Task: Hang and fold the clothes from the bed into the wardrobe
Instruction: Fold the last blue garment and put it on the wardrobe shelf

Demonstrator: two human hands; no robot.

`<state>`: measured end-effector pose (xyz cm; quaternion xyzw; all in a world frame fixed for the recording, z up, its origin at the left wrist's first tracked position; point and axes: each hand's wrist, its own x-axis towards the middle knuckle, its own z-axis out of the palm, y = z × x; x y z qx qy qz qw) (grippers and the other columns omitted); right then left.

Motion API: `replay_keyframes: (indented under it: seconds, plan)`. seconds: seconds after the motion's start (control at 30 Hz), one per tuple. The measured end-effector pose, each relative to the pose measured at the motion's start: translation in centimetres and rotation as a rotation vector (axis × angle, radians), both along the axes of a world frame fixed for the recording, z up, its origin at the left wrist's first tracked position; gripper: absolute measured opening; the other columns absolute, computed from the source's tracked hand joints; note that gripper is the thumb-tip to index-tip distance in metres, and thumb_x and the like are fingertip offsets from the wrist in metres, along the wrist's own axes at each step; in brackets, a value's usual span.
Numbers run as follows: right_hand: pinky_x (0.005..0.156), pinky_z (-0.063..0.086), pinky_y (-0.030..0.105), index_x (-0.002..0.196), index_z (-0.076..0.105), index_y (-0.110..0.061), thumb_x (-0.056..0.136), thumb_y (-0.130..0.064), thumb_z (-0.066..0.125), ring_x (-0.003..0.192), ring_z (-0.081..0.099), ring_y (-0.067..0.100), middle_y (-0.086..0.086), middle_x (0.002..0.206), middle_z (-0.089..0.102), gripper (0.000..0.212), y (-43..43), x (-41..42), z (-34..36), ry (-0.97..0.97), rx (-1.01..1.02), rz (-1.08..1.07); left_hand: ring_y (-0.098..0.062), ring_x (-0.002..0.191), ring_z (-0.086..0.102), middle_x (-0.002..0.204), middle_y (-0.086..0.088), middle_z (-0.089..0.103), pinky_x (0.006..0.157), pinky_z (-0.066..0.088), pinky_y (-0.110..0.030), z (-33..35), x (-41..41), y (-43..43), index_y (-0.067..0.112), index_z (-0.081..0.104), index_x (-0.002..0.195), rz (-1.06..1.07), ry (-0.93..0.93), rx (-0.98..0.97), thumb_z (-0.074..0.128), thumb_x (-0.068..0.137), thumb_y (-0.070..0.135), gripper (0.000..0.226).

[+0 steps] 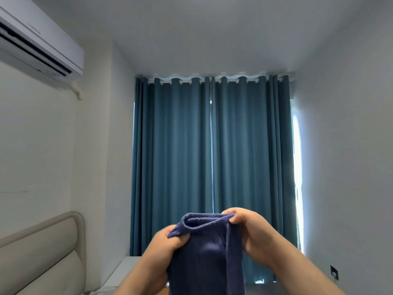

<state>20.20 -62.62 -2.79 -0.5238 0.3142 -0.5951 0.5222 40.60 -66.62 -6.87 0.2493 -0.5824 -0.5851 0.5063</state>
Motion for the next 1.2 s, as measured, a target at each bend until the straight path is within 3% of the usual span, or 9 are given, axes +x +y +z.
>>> replay_keyframes:
  seconds: [0.17, 0.37, 0.43, 0.53, 0.7, 0.8, 0.9, 1.03, 1.2]
  plan:
    - [0.101, 0.044, 0.049, 0.121, 0.065, 0.001, 0.073, -0.050, 0.076, 0.115, 0.060, 0.035, 0.026, 0.126, 0.061, 0.070, 0.5, 0.5, -3.0, 0.034, -0.046, 0.152, -0.030, 0.078, 0.068, 0.092, -0.025, 0.071, 0.066, 0.056, -0.035, 2.6, -1.0, 0.3, -0.006, 0.064, 0.098, 0.071, 0.085, -0.002, 0.050, 0.095, 0.004, 0.017]
    - [0.116, 0.019, 0.059, 0.144, 0.033, 0.005, 0.083, -0.036, 0.072, 0.138, 0.031, 0.045, 0.037, 0.146, 0.032, 0.083, 0.5, 3.7, -4.9, -0.083, -0.370, 0.379, -0.032, 0.073, 0.067, 0.086, -0.027, 0.070, 0.067, 0.055, -0.037, 3.7, -2.3, 0.1, -0.009, 0.064, 0.096, 0.174, 0.021, 0.009, 0.053, 0.093, 0.003, 0.017]
    - [0.114, 0.026, 0.056, 0.142, 0.037, 0.003, 0.077, -0.027, 0.079, 0.136, 0.036, 0.043, 0.032, 0.143, 0.041, 0.083, 0.4, 4.4, -5.0, -0.005, -0.400, 0.312, -0.031, 0.071, 0.067, 0.085, -0.026, 0.070, 0.065, 0.056, -0.036, 3.9, -2.4, -0.4, -0.008, 0.065, 0.094, 0.206, 0.052, 0.035, 0.052, 0.092, 0.002, 0.016]
    - [0.101, 0.047, 0.045, 0.125, 0.062, -0.007, 0.080, -0.010, 0.071, 0.122, 0.056, 0.038, 0.022, 0.125, 0.063, 0.045, 0.3, 5.1, -4.7, 0.061, -0.343, -0.004, -0.032, 0.074, 0.068, 0.088, -0.028, 0.070, 0.070, 0.057, -0.040, 4.2, -1.8, -1.3, -0.009, 0.065, 0.099, 0.153, 0.139, 0.067, 0.055, 0.091, 0.004, 0.018]
    - [0.084, 0.055, 0.043, 0.108, 0.064, 0.001, 0.095, -0.013, 0.056, 0.090, 0.069, 0.032, 0.022, 0.099, 0.071, 0.021, -1.0, 4.3, -0.9, -0.121, -0.072, -0.149, -0.041, 0.121, 0.053, 0.131, -0.030, 0.055, 0.112, 0.033, -0.048, -1.9, -0.2, -0.6, -0.005, 0.056, 0.130, -0.253, 0.320, 0.440, 0.039, 0.091, 0.059, 0.076]
    - [0.079, 0.058, 0.037, 0.111, 0.066, 0.002, 0.095, -0.019, 0.057, 0.086, 0.070, 0.028, 0.020, 0.098, 0.071, 0.028, -2.0, 4.2, 1.1, -0.199, 0.058, -0.090, -0.036, 0.112, 0.062, 0.123, -0.025, 0.063, 0.095, 0.050, -0.038, -7.8, 0.7, 0.3, -0.011, 0.046, 0.135, -0.355, 0.226, 0.563, 0.053, 0.094, 0.041, 0.066]
    - [0.065, 0.061, 0.030, 0.088, 0.071, -0.001, 0.098, -0.021, 0.052, 0.068, 0.071, 0.023, 0.014, 0.079, 0.073, 0.029, -3.2, 3.8, 2.5, -0.220, 0.158, -0.052, -0.039, 0.107, 0.065, 0.123, -0.027, 0.061, 0.076, 0.057, -0.042, -9.7, 2.1, 0.0, -0.008, 0.065, 0.116, -0.350, 0.113, 0.501, 0.088, 0.056, 0.022, 0.072]
    - [0.090, 0.055, 0.044, 0.103, 0.068, -0.001, 0.098, -0.032, 0.052, 0.092, 0.070, 0.032, 0.019, 0.098, 0.072, 0.036, -4.4, 2.4, 1.9, -0.263, 0.227, -0.050, -0.019, 0.090, 0.072, 0.104, -0.011, 0.073, 0.067, 0.057, -0.026, -11.6, 3.8, -0.6, 0.001, 0.063, 0.121, -0.255, -0.035, 0.404, 0.099, 0.020, 0.034, 0.112]
    - [0.110, 0.035, 0.053, 0.128, 0.058, 0.001, 0.083, -0.065, 0.053, 0.122, 0.054, 0.043, 0.025, 0.131, 0.057, 0.080, -3.8, 0.7, -3.6, -0.215, 0.376, 0.028, -0.034, 0.076, 0.072, 0.092, -0.030, 0.070, 0.055, 0.057, -0.032, -6.4, 2.1, 3.3, -0.006, 0.075, 0.087, -0.292, 0.085, 0.212, 0.088, 0.029, -0.001, 0.060]
